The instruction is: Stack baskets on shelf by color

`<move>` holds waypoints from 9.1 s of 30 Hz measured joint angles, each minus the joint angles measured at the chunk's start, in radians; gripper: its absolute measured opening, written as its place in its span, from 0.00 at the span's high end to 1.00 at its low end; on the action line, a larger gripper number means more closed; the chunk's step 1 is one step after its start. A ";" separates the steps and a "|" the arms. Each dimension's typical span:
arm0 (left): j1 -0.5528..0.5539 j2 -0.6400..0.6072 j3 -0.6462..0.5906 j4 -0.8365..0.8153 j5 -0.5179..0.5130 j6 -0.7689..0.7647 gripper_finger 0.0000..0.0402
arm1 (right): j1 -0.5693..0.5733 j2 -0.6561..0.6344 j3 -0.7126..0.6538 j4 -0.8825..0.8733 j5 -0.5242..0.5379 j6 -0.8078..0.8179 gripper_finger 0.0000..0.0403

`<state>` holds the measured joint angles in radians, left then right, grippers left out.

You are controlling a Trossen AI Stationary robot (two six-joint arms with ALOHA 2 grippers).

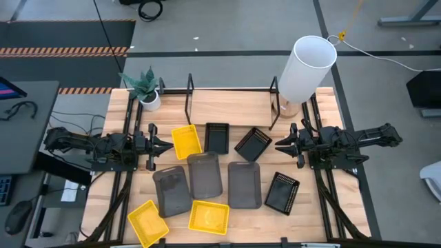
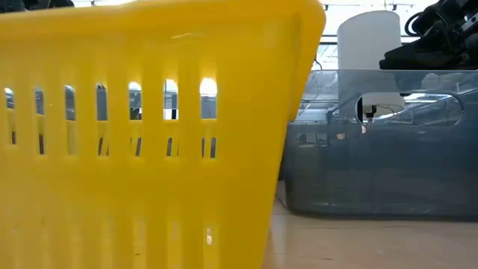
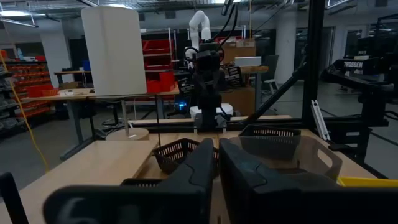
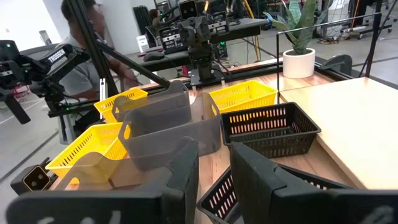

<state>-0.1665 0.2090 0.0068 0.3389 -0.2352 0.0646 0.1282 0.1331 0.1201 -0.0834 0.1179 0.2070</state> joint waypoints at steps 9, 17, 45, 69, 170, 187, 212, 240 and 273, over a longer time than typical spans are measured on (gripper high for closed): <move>0.000 0.000 0.000 0.000 0.000 0.000 0.93 | 0.000 0.000 0.000 0.000 0.000 0.000 0.76; 0.000 0.000 0.000 0.000 0.000 0.000 0.91 | 0.000 0.000 0.000 0.000 0.000 0.000 0.76; 0.000 0.000 0.000 0.000 0.000 0.000 0.93 | 0.000 0.000 0.000 0.000 0.000 0.000 0.76; 0.000 0.000 0.000 0.025 0.000 -0.062 0.93 | 0.000 0.000 0.000 0.000 0.000 0.000 0.76; -0.588 1.492 1.423 -1.414 0.195 -1.070 0.59 | 0.000 0.000 0.000 0.007 0.000 0.000 0.76; -0.599 1.698 1.538 -1.503 0.211 -1.101 0.61 | 0.000 0.000 0.000 0.007 0.000 0.000 0.76; -0.588 1.848 1.488 -1.501 0.206 -1.041 0.71 | 0.000 0.000 0.000 0.007 0.000 0.000 0.76; -0.589 1.847 1.550 -1.619 0.261 -1.001 0.99 | 0.000 0.000 0.000 0.008 0.000 0.000 0.76; -0.582 1.811 1.710 -1.781 0.202 -1.047 0.98 | 0.000 -0.001 0.000 0.008 0.000 0.000 0.76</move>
<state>-0.7483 2.0197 1.7168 -1.4423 -0.0330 -0.9821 0.1280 0.1326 0.1204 -0.0757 0.1177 0.2070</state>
